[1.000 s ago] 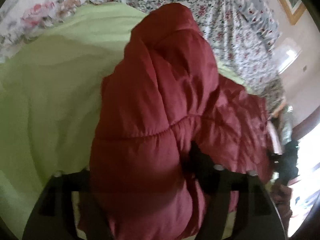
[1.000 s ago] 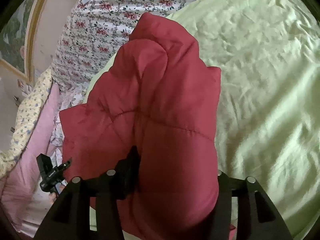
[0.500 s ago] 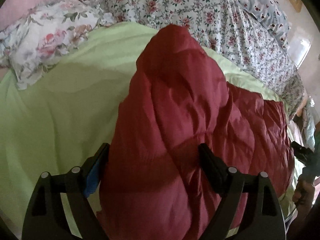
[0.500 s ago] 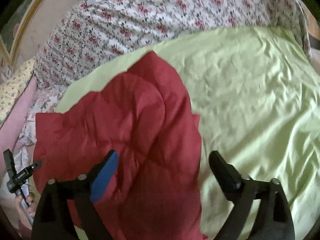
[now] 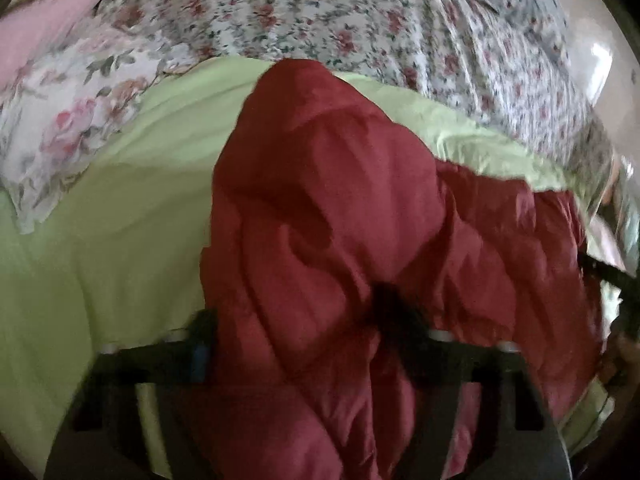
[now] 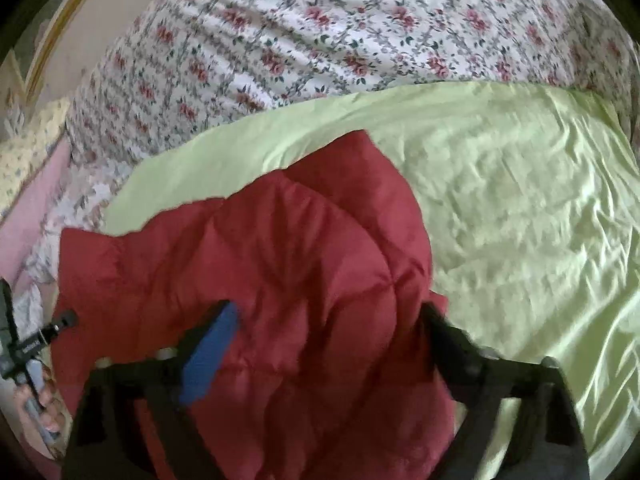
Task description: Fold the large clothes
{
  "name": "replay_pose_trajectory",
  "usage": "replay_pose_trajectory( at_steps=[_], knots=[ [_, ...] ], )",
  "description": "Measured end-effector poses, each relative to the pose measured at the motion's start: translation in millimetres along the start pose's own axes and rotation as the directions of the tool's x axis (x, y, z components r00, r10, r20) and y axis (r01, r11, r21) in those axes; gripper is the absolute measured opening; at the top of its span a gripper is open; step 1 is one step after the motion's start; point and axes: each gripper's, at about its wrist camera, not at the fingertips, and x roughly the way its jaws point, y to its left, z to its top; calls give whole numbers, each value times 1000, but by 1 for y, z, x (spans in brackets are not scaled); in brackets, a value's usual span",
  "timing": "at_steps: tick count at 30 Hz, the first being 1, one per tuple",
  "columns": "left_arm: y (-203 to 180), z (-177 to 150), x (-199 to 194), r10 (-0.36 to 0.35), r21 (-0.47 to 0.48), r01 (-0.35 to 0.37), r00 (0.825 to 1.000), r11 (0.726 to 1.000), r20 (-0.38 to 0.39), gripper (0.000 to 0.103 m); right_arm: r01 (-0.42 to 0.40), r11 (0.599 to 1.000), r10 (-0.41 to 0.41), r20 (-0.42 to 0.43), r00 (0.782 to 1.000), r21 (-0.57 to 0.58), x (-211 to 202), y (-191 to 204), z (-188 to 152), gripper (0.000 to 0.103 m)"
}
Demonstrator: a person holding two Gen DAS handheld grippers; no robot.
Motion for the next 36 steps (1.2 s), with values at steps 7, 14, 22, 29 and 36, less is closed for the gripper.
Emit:
replay_pose_trajectory(
  at_steps=[7, 14, 22, 29, 36],
  knots=[
    [-2, 27, -10, -32, 11, 32, 998, 999, 55, 24, 17, 1000, -19, 98, 995, 20, -20, -9, 10, 14],
    [1, 42, 24, 7, -12, -6, 1000, 1000, 24, 24, 31, 996, -37, 75, 997, 82, 8, -25, 26, 13],
    [7, 33, 38, 28, -39, -28, 1000, 999, -5, 26, 38, 994, -42, 37, 998, 107, 29, -33, 17, 13],
    [22, 31, 33, 46, -105, -45, 999, 993, 0, 56, 50, 994, -53, 31, 998, 101, 36, -32, 16, 14],
    [26, 25, -6, 68, -124, -57, 994, 991, 87, 65, 55, 993, -58, 29, 998, 102, 39, -31, 17, 15]
  ],
)
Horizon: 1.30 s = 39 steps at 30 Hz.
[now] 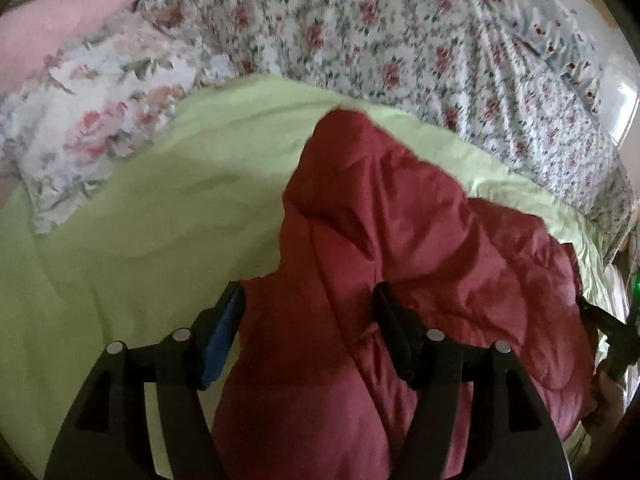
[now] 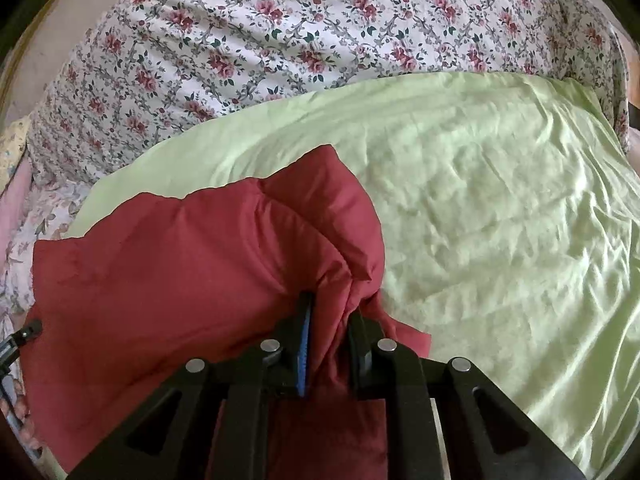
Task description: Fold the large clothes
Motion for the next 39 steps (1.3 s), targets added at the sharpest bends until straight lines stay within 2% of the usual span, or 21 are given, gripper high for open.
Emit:
replay_pose_trajectory(
  at_steps=[4, 6, 11, 15, 17, 19, 21, 22, 24, 25, 27, 30, 33, 36, 39],
  knots=[
    [-20, -5, -34, -31, 84, 25, 997, 996, 68, 66, 0, 1000, 0, 0, 1000, 0, 1, 0, 0, 15],
    [-31, -6, -43, -66, 127, 57, 995, 990, 71, 66, -2, 1000, 2, -1, 1000, 2, 1, -1, 1, 15],
    [-68, -24, -49, -195, 207, 190, 981, 960, 4, 66, -24, 1000, 24, 1, 1000, 11, 2, -4, 3, 16],
    [-96, -42, -43, -232, 264, 238, 971, 935, -55, 66, -44, 999, 44, 5, 999, 24, 0, -5, 3, 17],
    [-108, -50, -37, -227, 289, 243, 970, 926, -87, 66, -57, 998, 57, 4, 998, 32, -1, -5, 4, 21],
    [-115, -59, -29, -182, 314, 207, 977, 927, -107, 66, -73, 996, 73, 5, 997, 56, -6, -7, 4, 25],
    [-117, -64, -17, -141, 323, 175, 982, 930, -127, 66, -77, 994, 74, 44, 996, 77, -24, -6, 3, 39],
    [-115, -66, -13, -139, 320, 175, 981, 931, -132, 66, -74, 995, 69, 69, 995, 73, -33, -3, 2, 44],
    [-112, -68, -9, -139, 311, 176, 981, 934, -135, 66, -64, 997, 57, 141, 988, 41, -60, 7, -3, 61],
    [-111, -68, -7, -140, 307, 177, 980, 935, -139, 66, -60, 998, 56, 166, 985, 19, -71, 14, -7, 63],
    [-111, -71, -7, -134, 303, 170, 981, 938, -139, 67, -84, 996, 89, 170, 981, -40, -87, 30, -16, 64],
    [-107, -73, -4, -132, 286, 167, 982, 944, -137, 68, -136, 981, 149, 92, 985, -140, -92, 56, -36, 65],
    [-99, -74, -2, -131, 263, 162, 982, 951, -133, 68, -153, 967, 164, 35, 986, -205, -93, 74, -59, 66],
    [-91, -75, -1, -132, 241, 161, 982, 957, -135, 68, -149, 956, 154, 2, 988, -253, -90, 86, -77, 66],
    [-90, -74, 1, -131, 229, 160, 982, 960, -137, 68, -105, 956, 107, -8, 994, -276, -77, 87, -85, 66]
  ],
)
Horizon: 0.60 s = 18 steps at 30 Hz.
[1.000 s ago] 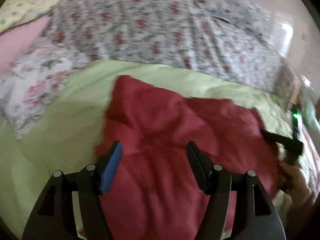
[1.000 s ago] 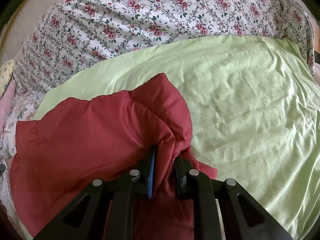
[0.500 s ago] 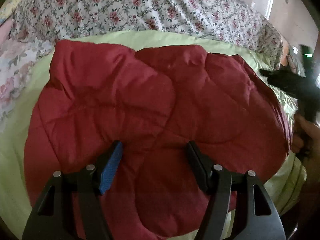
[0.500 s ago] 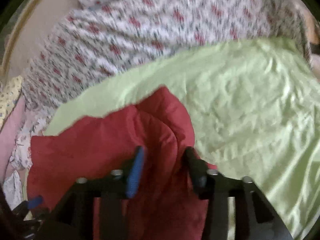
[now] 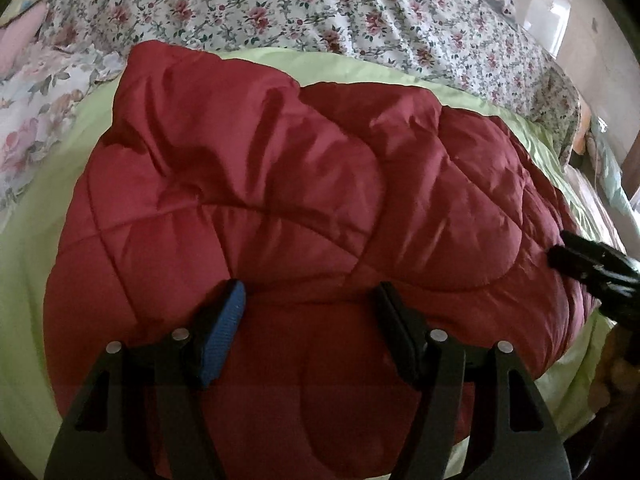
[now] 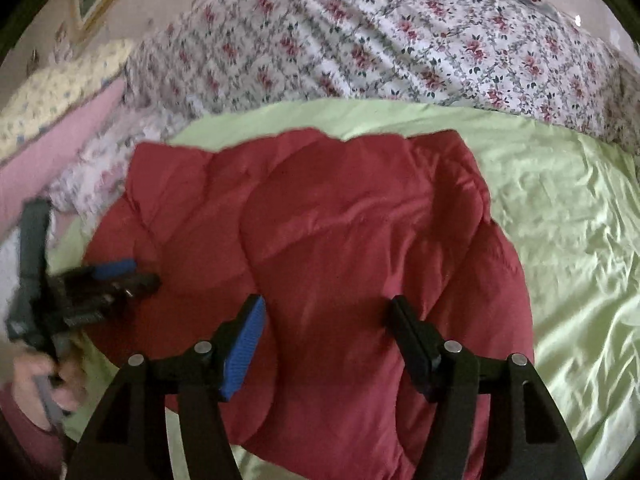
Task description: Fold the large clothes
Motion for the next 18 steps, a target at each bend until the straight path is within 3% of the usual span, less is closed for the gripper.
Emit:
replay_pose_trajectory(
  at_steps=[7, 11, 18],
  knots=[
    [1, 2, -8, -8, -26, 9, 1000, 1000, 13, 68, 0, 997, 2, -34, 999, 75, 43, -23, 4, 67],
    [6, 2, -26, -38, -51, 40, 999, 998, 33, 68, 25, 996, -24, -24, 999, 81, 50, -19, 8, 67],
    [6, -4, -43, -17, -38, 18, 999, 999, 41, 71, 15, 996, -14, -10, 1000, 93, 53, -22, 8, 67]
  ],
)
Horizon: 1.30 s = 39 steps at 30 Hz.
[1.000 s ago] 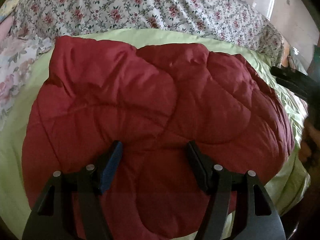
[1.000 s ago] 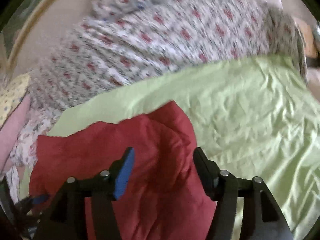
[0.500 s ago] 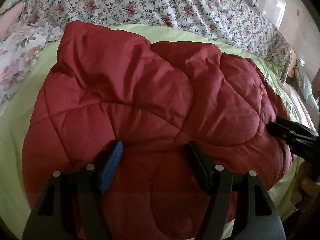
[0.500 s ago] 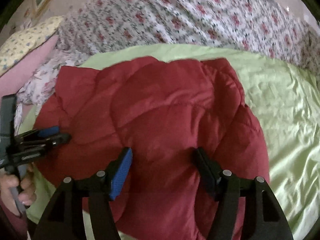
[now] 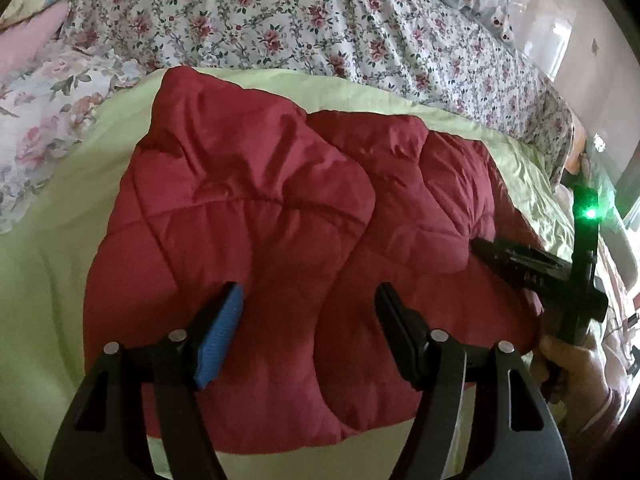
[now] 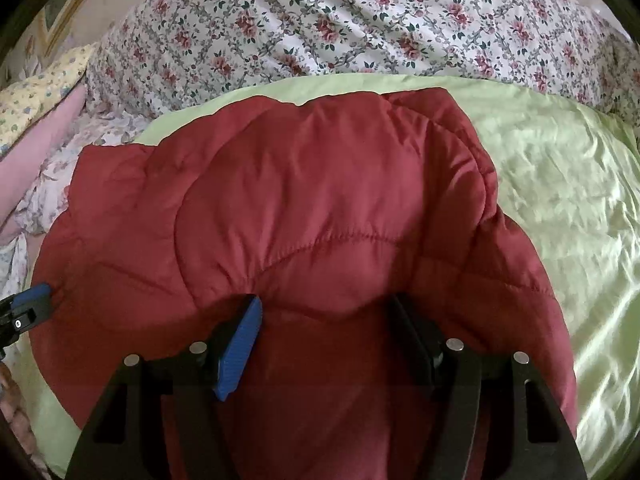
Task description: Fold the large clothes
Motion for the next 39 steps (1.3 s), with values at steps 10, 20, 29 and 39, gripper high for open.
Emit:
replay_pose_trajectory(
  at_steps=[10, 20, 29, 39],
  knots=[
    [-10, -12, 35, 122, 72, -118, 991, 990, -51, 76, -5, 1000, 5, 12, 1000, 6, -35, 9, -5, 69],
    [-19, -15, -7, 72, 53, -71, 997, 996, -28, 80, -33, 996, 35, 28, 999, -86, -86, 41, -33, 69],
    [-31, -28, -14, 71, 42, -68, 994, 997, -80, 83, 7, 985, -14, -42, 999, -175, -62, 66, -47, 71],
    [-35, -28, 25, 152, 61, -144, 979, 988, -139, 97, 16, 989, -26, -69, 997, -146, -47, 57, -55, 72]
  ],
)
